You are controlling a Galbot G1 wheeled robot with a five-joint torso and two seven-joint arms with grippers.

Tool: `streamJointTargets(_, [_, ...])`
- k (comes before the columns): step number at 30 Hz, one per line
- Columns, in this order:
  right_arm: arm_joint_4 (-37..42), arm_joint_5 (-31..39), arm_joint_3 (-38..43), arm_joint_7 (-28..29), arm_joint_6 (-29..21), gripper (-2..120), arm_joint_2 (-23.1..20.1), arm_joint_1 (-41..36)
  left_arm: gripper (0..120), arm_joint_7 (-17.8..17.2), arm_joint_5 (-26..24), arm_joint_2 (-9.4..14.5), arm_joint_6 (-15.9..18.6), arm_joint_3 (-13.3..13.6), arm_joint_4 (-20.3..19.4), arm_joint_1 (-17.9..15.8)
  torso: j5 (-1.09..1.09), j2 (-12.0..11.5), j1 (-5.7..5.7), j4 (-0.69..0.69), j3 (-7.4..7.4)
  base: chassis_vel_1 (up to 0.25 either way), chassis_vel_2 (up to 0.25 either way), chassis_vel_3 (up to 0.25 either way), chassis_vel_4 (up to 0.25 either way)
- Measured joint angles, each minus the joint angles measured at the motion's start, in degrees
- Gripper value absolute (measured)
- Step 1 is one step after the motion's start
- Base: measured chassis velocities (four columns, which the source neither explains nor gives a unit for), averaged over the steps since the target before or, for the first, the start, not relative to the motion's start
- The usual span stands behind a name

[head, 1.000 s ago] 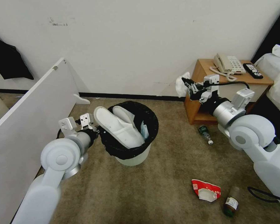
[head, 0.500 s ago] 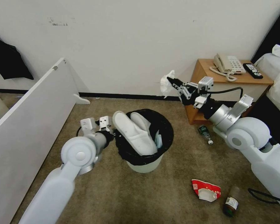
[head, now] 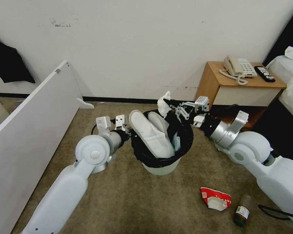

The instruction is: Pick up the trash bin, then pick up the garbage from the floor and place it into the trash bin.

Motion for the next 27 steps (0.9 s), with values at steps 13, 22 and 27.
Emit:
streamJointTargets(13, [-1.0,-1.66,-3.18,1.3,0.01,0,0.01,-1.76,4,-0.09,0.05,1.3,-0.08,-2.24,-1.15,1.11,0.0,0.0,-0.01,0.01,0.0,0.0,0.0,0.0,0.0])
streamJointTargets(22, [-0.95,-1.46,-3.12,4.48,-0.22,11,1.34,-1.05,4,-0.27,0.08,1.37,-0.08,-2.98,-1.76,1.68,0.0,0.0,-0.01,0.01,0.0,0.0,0.0,0.0,0.0])
streamJointTargets(27, [-0.69,-1.12,-2.58,4.99,-0.28,28,1.33,-0.86,4,-0.33,0.16,1.37,-0.08,-3.16,-1.86,1.94,0.0,0.0,0.0,0.0,0.0,0.0,0.0,0.0,0.0])
